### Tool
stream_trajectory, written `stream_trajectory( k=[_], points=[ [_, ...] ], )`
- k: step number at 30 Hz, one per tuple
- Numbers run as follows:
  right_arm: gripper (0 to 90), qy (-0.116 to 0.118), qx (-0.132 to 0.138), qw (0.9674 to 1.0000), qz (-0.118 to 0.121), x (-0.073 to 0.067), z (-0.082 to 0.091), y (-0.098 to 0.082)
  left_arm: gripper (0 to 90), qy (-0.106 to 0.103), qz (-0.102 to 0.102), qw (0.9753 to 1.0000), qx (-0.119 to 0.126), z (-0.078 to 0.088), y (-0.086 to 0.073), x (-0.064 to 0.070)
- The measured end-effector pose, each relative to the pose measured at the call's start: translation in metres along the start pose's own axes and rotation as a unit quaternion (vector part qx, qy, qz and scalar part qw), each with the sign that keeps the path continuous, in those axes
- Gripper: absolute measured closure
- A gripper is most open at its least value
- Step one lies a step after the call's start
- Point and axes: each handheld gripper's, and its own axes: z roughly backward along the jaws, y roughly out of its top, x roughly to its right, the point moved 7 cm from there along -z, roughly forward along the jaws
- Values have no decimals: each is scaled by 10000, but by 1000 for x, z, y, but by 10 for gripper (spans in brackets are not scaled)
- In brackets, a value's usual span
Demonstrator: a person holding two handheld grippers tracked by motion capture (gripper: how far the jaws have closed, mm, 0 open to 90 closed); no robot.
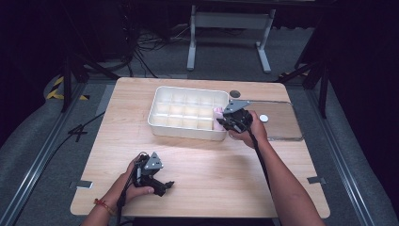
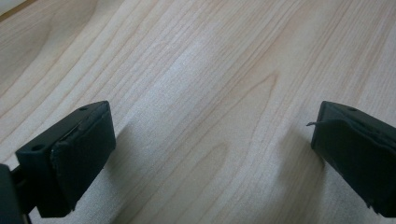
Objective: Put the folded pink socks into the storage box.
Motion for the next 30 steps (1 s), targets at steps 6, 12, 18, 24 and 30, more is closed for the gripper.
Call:
stream_trajectory(
  k=[6,12,18,24,30],
  points=[
    [708,253,-196,9995,8,-3,-6,-2,0,-2,14,10000,8,0,0,0],
    [712,456,-611,9971,41,-4,-11,-1,0,0,10,10000,17,0,0,0],
    [713,558,-867,9946,134,-6,-17,-3,0,3,14,10000,11,0,0,0],
    [724,696,-1050,9919,131,-5,-20,-4,0,-2,16,10000,12,0,0,0],
    [734,900,-1324,9871,78,-1,-24,-3,0,-9,-3,10000,-25,0,0,0]
  ],
)
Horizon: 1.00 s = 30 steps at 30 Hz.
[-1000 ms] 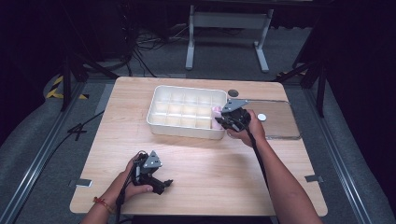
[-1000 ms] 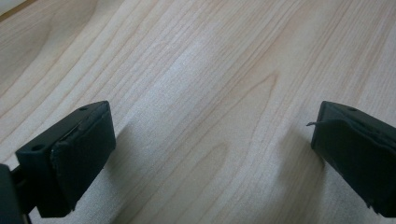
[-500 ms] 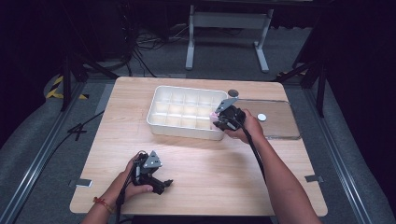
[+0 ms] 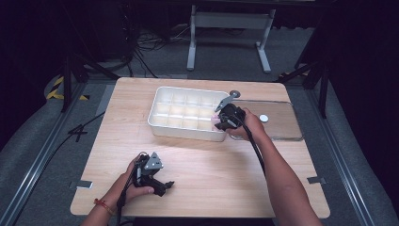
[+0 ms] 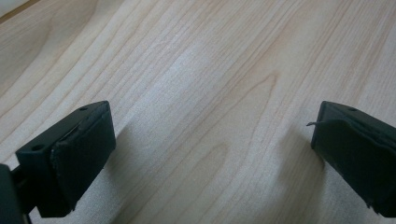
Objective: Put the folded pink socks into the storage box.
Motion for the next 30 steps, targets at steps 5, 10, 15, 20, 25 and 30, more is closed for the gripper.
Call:
stream_trajectory(
  k=[5,10,15,20,25,30],
  points=[
    [742,78,-280,9995,104,-1,-5,-1,0,10,11,10000,29,0,0,0],
    [744,196,-450,9988,48,1,-6,1,0,16,15,10000,28,-1,0,0],
    [745,200,-727,9971,124,-2,-10,1,0,-5,2,10000,33,-1,0,0],
    [745,269,-855,9959,86,-1,-12,1,1,4,-2,10000,30,-1,0,0],
    [746,285,-1114,9934,57,-3,-20,-1,1,15,-20,10000,28,-1,1,1],
    [746,427,-1110,9928,-117,-1,-23,-3,1,17,2,10000,11,-2,2,2]
  ],
)
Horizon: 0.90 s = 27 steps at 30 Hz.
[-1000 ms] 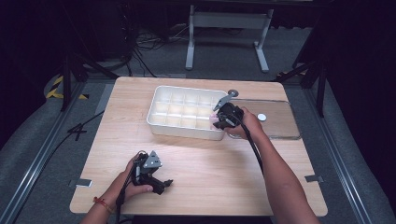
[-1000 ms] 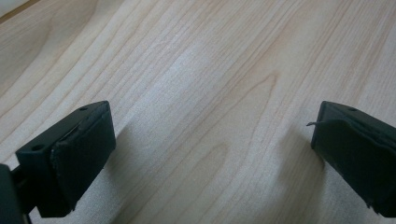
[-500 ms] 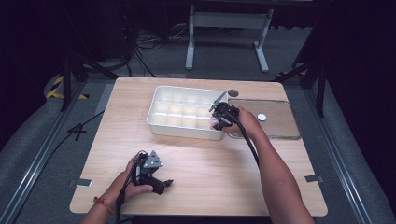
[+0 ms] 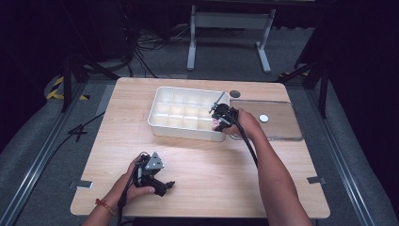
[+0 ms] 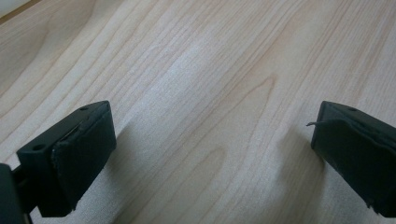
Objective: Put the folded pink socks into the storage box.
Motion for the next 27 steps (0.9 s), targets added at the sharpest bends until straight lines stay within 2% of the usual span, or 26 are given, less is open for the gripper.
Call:
stream_trajectory(
  k=[9,27],
  points=[
    [743,50,25,10000,-78,0,0,-1,2,-18,-44,10000,12,0,0,0],
    [699,-65,337,9994,20,-2,6,-2,2,-17,-41,10000,6,0,0,0]
  ],
)
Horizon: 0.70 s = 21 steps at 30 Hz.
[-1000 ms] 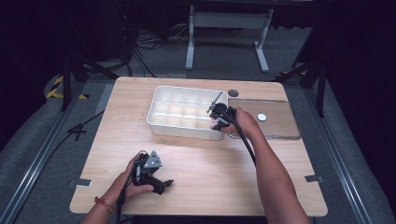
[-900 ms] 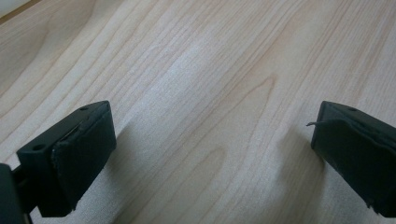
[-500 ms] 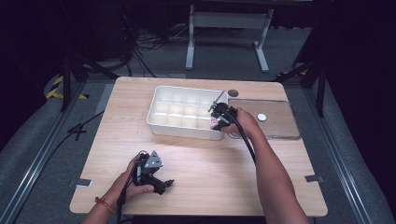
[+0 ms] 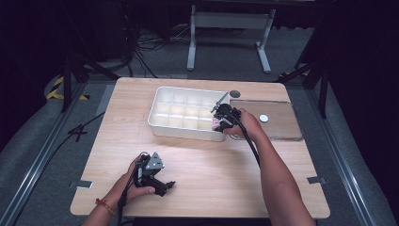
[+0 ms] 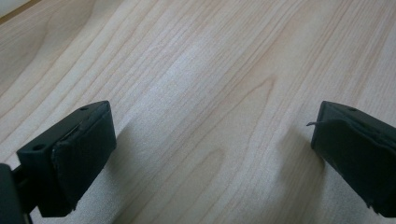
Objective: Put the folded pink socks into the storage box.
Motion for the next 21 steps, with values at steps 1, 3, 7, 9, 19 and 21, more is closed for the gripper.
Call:
stream_trajectory(
  k=[1,3,7,9,19,21],
  points=[
    [696,-15,9,10000,3,0,0,0,2,-1,5,10000,2,0,0,0],
    [694,-33,31,10000,12,-1,1,0,1,-4,4,10000,-13,0,0,0],
    [671,-35,46,10000,28,-1,3,0,2,1,7,10000,-15,0,0,0],
    [659,-50,49,10000,13,-2,4,0,2,-3,18,10000,9,0,0,0],
    [606,-78,129,9999,-2,-2,15,-2,1,-6,8,10000,-14,0,0,0],
    [607,-115,129,9998,22,-2,17,-2,1,1,13,10000,-11,0,0,0]
  ],
)
